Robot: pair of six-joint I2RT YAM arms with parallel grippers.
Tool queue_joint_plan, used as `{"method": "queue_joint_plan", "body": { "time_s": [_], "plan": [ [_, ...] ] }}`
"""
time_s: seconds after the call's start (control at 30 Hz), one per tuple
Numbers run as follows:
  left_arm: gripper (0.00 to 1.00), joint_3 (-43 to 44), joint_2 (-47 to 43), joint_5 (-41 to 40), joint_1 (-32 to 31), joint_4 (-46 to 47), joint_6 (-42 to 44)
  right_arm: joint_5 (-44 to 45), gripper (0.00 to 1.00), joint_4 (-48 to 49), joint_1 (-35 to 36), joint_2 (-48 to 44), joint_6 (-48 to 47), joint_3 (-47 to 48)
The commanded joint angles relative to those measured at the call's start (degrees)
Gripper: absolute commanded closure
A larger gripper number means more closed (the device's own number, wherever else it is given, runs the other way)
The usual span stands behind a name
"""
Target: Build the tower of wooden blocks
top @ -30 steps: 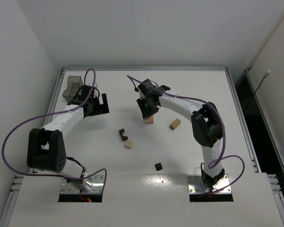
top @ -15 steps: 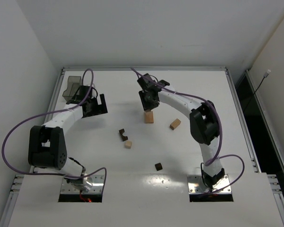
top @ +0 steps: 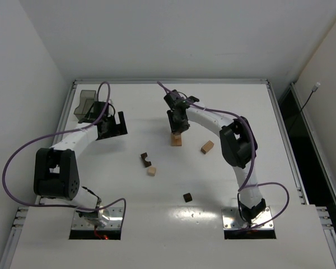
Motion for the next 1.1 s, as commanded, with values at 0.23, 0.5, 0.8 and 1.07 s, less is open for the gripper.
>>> {"method": "queue_joint_plan", "body": {
  "time_s": [0.23, 0.5, 0.8, 1.07],
  "plan": [
    [0.0, 0.22, 0.9, 1.45, 0.85, 1.89, -0.63, -1.94, 1.0, -0.06, -1.56, 1.61, 1.28, 3.09],
    [0.0, 0.22, 0.91, 1.63, 1.37, 1.89, -0.63, -5.19, 1.0, 0.47, -2.62, 2.14, 2.6, 3.09],
    [0.0, -0.31, 0.38, 1.63, 1.37, 2.42, -0.63, -6.51, 1.0, 0.47, -3.67, 2.67, 3.13, 3.09],
    [0.0, -0.31, 0.38, 2.16, 1.37, 2.42, -0.63, -7.04, 1.0, 0.99, -3.67, 3.19, 3.13, 3.62]
  ]
}}
